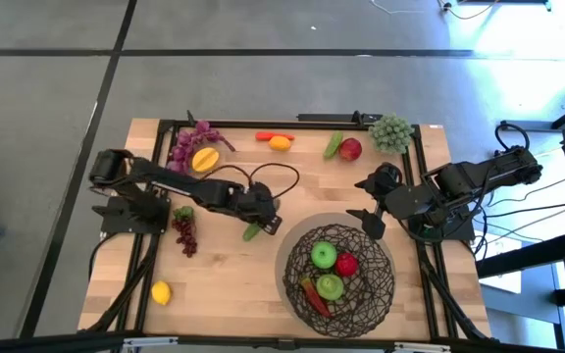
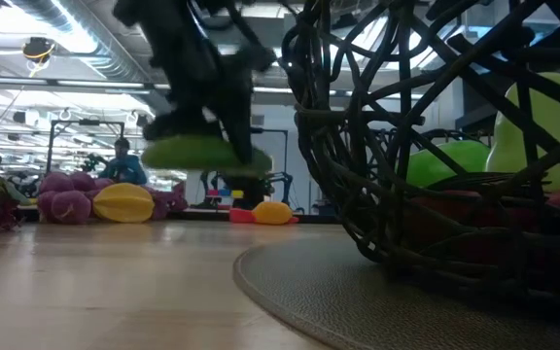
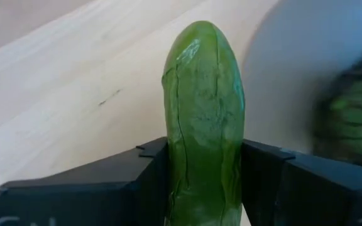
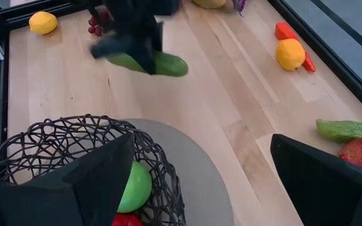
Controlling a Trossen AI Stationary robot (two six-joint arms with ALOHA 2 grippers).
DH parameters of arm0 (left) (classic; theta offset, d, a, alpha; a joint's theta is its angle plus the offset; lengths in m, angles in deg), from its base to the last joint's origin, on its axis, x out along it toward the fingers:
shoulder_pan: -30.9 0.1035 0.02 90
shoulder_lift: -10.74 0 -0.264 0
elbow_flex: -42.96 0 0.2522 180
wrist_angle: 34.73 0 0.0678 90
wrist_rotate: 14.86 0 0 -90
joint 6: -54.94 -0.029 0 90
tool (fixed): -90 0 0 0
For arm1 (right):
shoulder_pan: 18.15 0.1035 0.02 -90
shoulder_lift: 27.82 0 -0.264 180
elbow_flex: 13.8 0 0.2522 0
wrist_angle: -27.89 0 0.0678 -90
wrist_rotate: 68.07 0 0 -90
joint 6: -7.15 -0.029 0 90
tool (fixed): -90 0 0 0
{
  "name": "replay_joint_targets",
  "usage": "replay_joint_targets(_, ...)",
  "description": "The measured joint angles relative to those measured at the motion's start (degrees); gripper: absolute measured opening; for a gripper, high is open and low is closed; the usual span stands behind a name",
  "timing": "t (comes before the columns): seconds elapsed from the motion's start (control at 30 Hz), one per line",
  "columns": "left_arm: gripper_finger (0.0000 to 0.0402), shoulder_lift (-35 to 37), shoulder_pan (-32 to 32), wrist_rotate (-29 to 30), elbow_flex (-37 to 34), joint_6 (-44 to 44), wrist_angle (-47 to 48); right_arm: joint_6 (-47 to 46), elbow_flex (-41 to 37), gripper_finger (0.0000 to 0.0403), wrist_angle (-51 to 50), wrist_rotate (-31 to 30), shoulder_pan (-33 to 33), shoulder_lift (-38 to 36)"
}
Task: Build produce basket
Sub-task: Put the bottom cucumber into the wire basket
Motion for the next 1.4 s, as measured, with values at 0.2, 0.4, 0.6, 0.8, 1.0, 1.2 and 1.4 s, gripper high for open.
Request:
replay_joint_targets(0.2,0.0114,6.5,-3.1,0.2,1.1,-2.6,-0.9,0.1,0.0,0.0365,-0.2,0.7,0.0,0.0)
replay_joint_targets(0.4,0.0114,7.2,-6.6,0.2,8.5,-15.9,-0.8,2.4,0.0,0.0365,-0.4,7.2,0.0,0.0)
replay_joint_targets(0.6,0.0114,4.5,-8.6,-0.1,18.6,-34.1,-0.8,3.1,0.0,0.0365,-0.4,7.5,0.0,0.0)
replay_joint_targets(0.8,0.0114,-0.3,-9.3,-8.9,26.2,-51.2,-1.3,3.0,0.0,0.0365,-0.8,7.5,0.0,0.0)
replay_joint_targets(1.0,0.0114,-5.1,-9.2,-16.9,29.3,-60.2,-1.4,3.8,0.0,0.0365,-2.7,8.1,0.1,-1.9)
replay_joint_targets(1.2,0.0115,-10.4,-9.1,-23.8,32.3,-66.3,-4.5,4.6,0.0,0.0365,-2.6,10.5,0.3,-5.3)
replay_joint_targets(1.4,0.0116,-15.7,-7.3,-35.7,33.4,-69.3,-10.8,4.5,0.0,0.0365,-1.0,10.5,0.3,-7.2)
